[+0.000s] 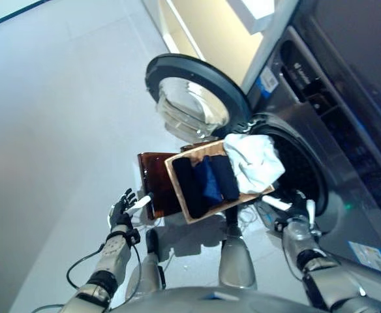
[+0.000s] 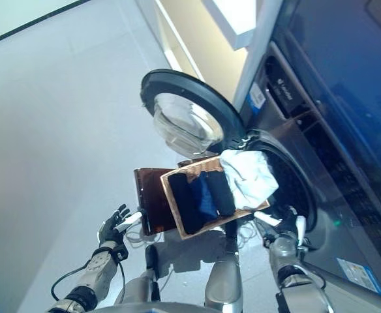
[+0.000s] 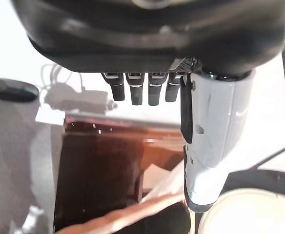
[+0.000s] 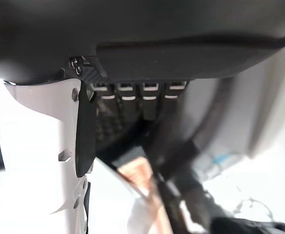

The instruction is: Pick up the clothes and place them into the washing machine

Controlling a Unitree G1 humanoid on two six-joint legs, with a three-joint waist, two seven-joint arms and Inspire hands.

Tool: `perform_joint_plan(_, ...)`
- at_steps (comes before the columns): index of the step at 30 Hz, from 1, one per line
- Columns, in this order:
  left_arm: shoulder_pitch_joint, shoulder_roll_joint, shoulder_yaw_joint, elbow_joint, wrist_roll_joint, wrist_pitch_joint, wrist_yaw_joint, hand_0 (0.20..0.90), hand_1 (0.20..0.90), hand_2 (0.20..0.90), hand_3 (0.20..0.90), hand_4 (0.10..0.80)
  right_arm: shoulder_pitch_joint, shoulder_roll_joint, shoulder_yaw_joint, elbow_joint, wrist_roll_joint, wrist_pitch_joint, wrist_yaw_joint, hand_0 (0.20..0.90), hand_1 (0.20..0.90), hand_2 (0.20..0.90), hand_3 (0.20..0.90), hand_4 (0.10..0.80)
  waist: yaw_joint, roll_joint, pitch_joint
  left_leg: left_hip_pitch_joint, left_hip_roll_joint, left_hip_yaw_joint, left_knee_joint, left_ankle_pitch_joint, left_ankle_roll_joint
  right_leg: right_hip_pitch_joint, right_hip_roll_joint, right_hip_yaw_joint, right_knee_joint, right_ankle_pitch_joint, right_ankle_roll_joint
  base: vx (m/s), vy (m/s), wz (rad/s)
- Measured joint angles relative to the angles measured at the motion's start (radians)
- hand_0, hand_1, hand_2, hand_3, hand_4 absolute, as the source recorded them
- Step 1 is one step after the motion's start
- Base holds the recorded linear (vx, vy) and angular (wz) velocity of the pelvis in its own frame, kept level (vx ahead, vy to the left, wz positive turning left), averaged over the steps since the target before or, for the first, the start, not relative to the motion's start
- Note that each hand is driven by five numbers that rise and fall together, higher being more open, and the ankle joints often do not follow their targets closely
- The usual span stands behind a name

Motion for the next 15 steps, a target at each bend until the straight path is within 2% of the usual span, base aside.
perform_joint_plan(3,-0.002,0.007,-0.021,-0.008,-0.001,-0.003,-0.014,0.900,0.900,0.900,0.900,0.800,-0.038,-0.025,-0.009,0.013,0.037,-0.001,0.004,0.900,0.900,0.900,0.900,0.800,0.024,0.014,0.008,-0.023,-0.009,-0.014,0.010,0.001,0.002,-0.012,-0.009,-0.004,0.004,0.000,0.002,-0.012,-0.016,0.16)
perform_joint_plan(8,-0.001,0.009,-0.038,-0.026,-0.002,-0.004,-0.034,0.900,0.900,0.900,0.900,0.800,-0.071,-0.028,-0.047,0.013,0.122,-0.007,0.024,0.900,0.900,0.900,0.900,0.800,0.027,0.025,0.025,-0.052,-0.022,-0.027,0.015,0.004,0.007,-0.030,-0.025,-0.012,0.004,0.003,0.008,0.018,-0.002,0.09)
perform_joint_plan(15,-0.029,0.008,-0.044,-0.031,-0.007,-0.007,-0.035,0.900,0.900,0.900,0.900,0.800,-0.073,-0.016,-0.053,-0.036,0.216,-0.041,0.053,0.900,0.900,0.900,0.900,0.800,0.024,0.022,0.069,-0.053,-0.027,-0.031,0.014,0.005,0.008,-0.029,-0.030,-0.019,0.005,0.003,0.008,0.001,0.000,0.02)
